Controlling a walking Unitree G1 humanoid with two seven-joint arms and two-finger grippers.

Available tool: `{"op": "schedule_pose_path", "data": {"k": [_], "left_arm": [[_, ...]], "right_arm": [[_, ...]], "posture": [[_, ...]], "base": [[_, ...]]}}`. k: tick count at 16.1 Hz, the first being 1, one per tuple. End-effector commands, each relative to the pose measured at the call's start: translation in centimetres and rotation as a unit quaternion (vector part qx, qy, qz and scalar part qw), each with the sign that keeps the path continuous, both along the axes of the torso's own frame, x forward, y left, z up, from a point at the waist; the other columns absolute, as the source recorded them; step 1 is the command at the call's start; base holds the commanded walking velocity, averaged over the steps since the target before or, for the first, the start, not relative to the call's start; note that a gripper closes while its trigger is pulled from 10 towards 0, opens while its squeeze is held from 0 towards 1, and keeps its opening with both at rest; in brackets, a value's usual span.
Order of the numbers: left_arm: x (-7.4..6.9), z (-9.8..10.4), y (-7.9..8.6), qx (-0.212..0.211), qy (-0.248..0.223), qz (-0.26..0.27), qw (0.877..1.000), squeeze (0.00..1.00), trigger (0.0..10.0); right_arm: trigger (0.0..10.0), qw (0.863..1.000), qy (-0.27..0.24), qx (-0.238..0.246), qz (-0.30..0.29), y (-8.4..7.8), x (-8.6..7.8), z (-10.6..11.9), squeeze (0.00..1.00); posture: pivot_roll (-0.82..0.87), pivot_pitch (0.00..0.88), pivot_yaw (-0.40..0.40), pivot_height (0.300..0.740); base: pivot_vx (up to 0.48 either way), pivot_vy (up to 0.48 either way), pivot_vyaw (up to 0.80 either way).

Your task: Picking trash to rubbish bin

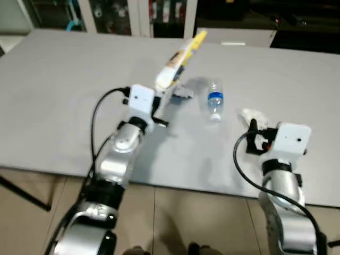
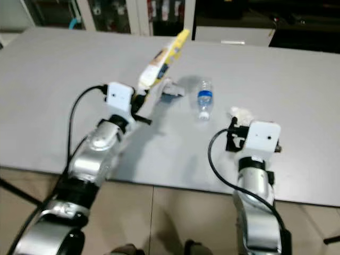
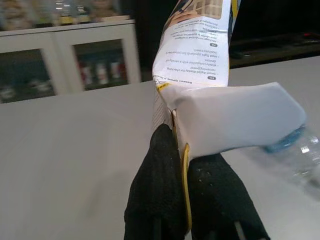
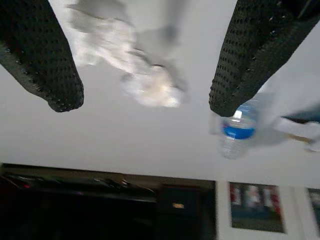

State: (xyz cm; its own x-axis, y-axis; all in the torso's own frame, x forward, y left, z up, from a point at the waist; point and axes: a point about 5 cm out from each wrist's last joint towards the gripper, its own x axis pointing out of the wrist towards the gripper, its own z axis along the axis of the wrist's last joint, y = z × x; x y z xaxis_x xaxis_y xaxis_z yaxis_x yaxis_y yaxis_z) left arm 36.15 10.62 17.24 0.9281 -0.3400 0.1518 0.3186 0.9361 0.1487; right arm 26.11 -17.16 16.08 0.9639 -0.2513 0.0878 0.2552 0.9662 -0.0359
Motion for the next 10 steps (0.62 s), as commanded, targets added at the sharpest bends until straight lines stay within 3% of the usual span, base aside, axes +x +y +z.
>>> {"op": "schedule_pose_path", "data": {"k": [1, 10], "left_arm": [[-0.1, -0.4, 0.0, 0.004, 0.006, 0.001, 1.000, 0.00, 10.0], [-1.1, -1.0, 1.4, 0.034, 0.022, -0.001, 0.999, 0.00, 10.0]], "right_arm": [[10.0, 1.000, 0.007, -0.010, -0.028, -0.8, 0.2, 0.2, 0.00], [10.0, 0.998, 0.043, -0.025, -0.046, -4.0, 1.4, -0.4, 0.00]], "posture": [[0.12, 0.118, -0.008, 0.740], [0.16, 0.212, 0.014, 0.740]], "base": [[0.000, 0.000, 0.00], [0.000, 0.000, 0.00]]}}
